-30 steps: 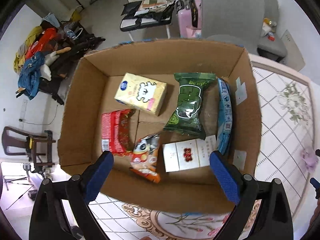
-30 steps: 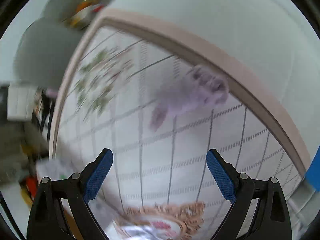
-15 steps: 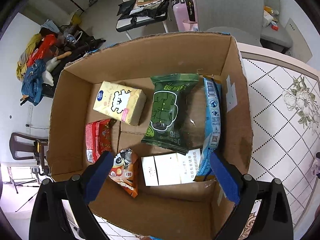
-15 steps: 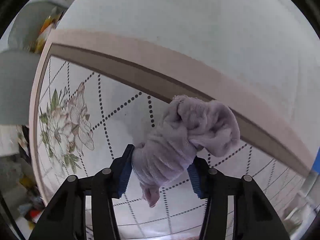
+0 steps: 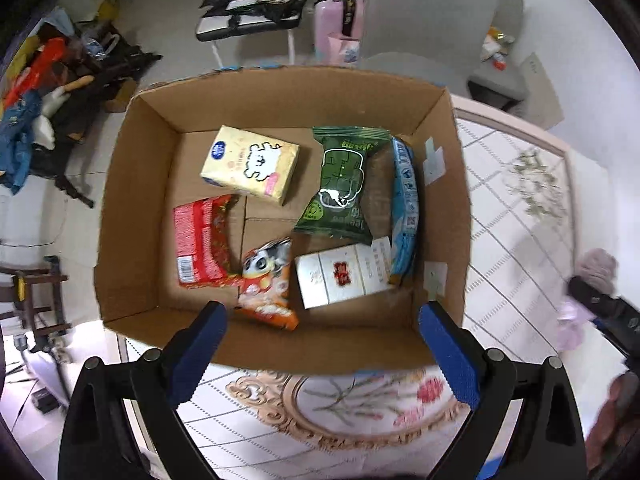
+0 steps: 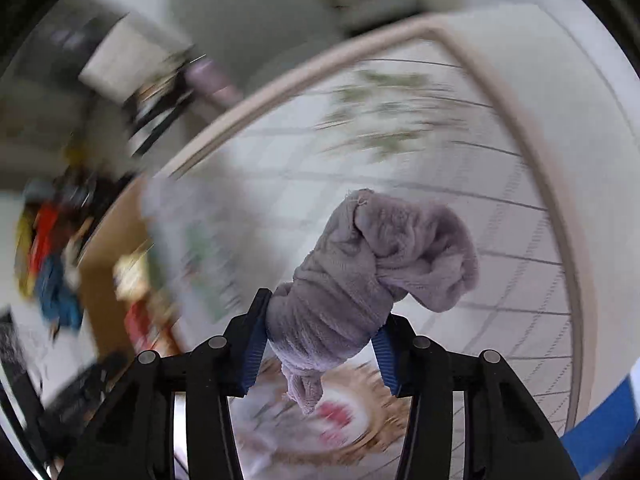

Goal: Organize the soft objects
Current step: 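Carry the lavender cloth into the box and open the right tool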

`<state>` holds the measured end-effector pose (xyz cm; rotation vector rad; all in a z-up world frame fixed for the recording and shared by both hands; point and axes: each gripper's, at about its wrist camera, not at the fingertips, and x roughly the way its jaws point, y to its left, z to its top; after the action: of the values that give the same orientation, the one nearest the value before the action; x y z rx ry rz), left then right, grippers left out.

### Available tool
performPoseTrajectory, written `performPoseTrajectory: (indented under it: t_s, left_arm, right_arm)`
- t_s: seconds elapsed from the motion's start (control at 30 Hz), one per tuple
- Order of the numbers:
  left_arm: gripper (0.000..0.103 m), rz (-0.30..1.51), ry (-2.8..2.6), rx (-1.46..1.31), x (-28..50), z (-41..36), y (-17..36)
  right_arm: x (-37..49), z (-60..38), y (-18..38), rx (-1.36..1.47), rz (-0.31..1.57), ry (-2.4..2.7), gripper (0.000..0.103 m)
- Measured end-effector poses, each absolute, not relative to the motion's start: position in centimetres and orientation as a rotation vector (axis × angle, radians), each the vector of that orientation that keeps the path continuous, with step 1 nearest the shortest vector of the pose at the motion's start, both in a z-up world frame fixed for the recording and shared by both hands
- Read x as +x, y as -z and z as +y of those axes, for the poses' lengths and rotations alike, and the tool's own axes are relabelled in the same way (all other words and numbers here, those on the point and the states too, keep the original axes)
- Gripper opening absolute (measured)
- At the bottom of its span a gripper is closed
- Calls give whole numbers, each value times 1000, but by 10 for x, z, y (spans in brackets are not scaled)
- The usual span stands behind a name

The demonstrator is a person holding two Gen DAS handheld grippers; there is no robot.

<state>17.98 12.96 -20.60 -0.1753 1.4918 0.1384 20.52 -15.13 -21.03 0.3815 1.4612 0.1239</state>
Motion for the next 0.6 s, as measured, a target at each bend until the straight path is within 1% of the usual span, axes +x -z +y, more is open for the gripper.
performPoseTrajectory:
  t_s: [0.13,0.37,0.6]
  left_arm:
    - [98,1473,-107,-174,165,161,183]
    - [98,1424,-143,-191,157,224,159]
    - [98,1372,-239,-200,172,287,147]
  right_arm:
    - [188,-92,187,321,1474,-271,49]
    - [182,3,166,261,1481,-403,49]
    - [201,89,173,390,1523,-508,49]
